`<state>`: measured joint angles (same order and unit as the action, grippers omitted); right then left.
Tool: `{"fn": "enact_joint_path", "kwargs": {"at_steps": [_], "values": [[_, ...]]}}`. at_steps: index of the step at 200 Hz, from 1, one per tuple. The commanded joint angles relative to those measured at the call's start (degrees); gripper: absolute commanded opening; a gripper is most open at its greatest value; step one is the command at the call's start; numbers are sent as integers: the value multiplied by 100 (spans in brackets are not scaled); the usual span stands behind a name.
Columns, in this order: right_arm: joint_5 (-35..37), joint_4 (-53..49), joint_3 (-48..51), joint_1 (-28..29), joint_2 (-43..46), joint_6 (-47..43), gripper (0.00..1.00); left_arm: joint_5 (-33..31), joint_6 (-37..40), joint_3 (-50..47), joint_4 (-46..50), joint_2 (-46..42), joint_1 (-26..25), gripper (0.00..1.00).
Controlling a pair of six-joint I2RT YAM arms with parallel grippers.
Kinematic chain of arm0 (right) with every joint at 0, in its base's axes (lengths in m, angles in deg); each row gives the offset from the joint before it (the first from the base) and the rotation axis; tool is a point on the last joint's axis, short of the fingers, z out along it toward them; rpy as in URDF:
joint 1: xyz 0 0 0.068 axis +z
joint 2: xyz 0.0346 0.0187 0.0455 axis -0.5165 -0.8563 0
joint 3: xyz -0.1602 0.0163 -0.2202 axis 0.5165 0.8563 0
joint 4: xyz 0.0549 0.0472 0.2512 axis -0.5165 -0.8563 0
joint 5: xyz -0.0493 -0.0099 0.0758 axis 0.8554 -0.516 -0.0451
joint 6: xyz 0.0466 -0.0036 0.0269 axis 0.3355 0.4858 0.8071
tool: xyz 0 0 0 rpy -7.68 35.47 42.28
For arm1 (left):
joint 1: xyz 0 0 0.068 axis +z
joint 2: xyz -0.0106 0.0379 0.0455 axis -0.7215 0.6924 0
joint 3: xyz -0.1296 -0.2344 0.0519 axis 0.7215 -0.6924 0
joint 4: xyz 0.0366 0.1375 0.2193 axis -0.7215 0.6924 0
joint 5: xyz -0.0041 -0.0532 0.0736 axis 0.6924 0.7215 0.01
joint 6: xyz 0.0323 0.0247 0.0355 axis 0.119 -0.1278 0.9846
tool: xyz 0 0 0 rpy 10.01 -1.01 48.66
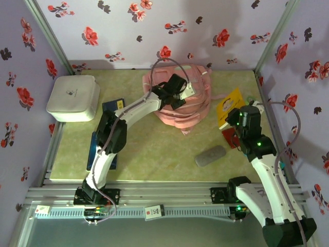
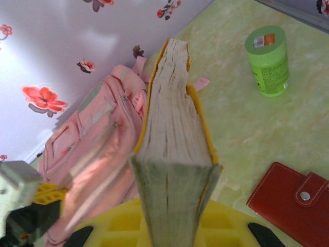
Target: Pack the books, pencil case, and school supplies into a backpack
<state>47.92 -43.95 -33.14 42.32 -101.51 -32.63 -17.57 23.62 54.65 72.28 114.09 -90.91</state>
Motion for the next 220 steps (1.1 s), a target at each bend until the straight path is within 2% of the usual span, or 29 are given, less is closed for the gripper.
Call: {"fn": "enact_joint_path", "kwargs": {"at_steps": [1,60,86,121,159,220], "values": [[-123,277,-200,-26,101,-13,0,-126,-459,56,-838,-664,-38,0],[-1021,1007,56,-29,62,627,0,-354,-1052,191,-1136,-946,-40,0],[-1769,1860,433,-24,-212,1412,0,-354,-1277,274,-1181,-1023,-36,0],[-2440,3675,1080,-16,-724,2582,0,-396,-1641,406,-1159,-1111,-36,0],[-2350,5260,1461,37,-1234,3196,0,-394,-1988,643,-1033,-1162,-45,0],[-2058,6746,1178,391,-2755,3423,0,-390,-2235,856,-932,-1135,-53,0]]}}
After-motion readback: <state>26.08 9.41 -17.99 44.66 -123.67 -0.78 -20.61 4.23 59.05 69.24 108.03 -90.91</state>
